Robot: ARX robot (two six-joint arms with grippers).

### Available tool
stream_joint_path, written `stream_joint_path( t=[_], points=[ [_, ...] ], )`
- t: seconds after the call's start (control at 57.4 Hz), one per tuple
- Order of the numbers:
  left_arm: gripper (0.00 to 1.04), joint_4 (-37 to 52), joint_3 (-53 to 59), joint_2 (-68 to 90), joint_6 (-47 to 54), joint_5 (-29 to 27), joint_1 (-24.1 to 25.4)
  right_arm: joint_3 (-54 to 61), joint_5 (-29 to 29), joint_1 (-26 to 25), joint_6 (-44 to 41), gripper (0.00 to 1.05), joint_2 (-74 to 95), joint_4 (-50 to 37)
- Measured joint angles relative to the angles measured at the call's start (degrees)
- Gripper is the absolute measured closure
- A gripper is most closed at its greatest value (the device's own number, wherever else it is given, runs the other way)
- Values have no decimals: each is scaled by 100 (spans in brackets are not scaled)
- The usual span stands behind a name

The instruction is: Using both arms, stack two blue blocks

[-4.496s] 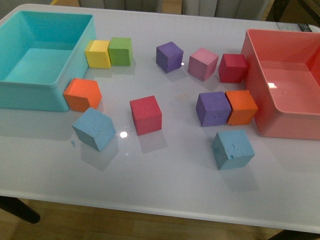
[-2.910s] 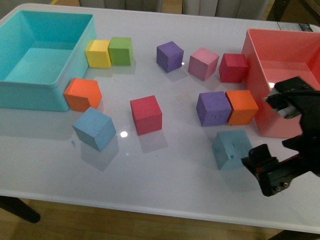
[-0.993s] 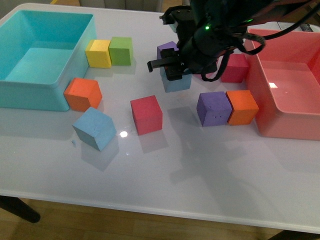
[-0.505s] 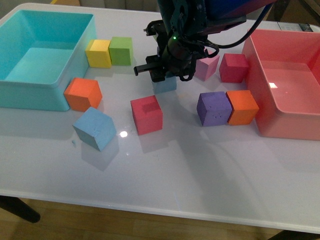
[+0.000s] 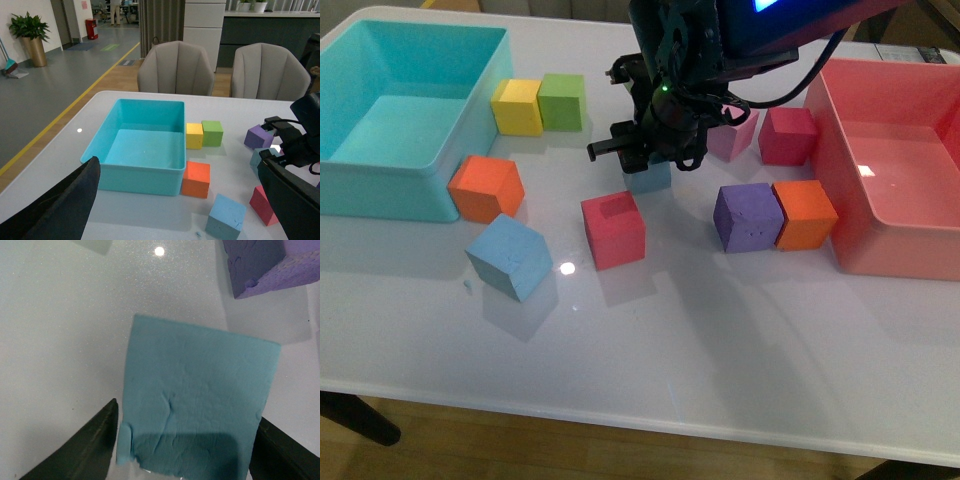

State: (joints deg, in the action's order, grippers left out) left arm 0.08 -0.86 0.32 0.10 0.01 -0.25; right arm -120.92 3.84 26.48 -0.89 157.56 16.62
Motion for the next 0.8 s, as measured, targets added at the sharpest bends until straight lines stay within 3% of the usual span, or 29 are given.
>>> stream_joint_path(
  t=[0.139,0.505,0.802],
  points=[
    [9,0,0,0,0,0,0,264,-52,-17,2,7,-109,-205],
    [9,0,0,0,0,0,0,1805,-214,-114,-68,9,-1784,-1215],
    [9,0,0,0,0,-2,0,4592,-490,-284,-424,9,-4240,-2732]
  ],
)
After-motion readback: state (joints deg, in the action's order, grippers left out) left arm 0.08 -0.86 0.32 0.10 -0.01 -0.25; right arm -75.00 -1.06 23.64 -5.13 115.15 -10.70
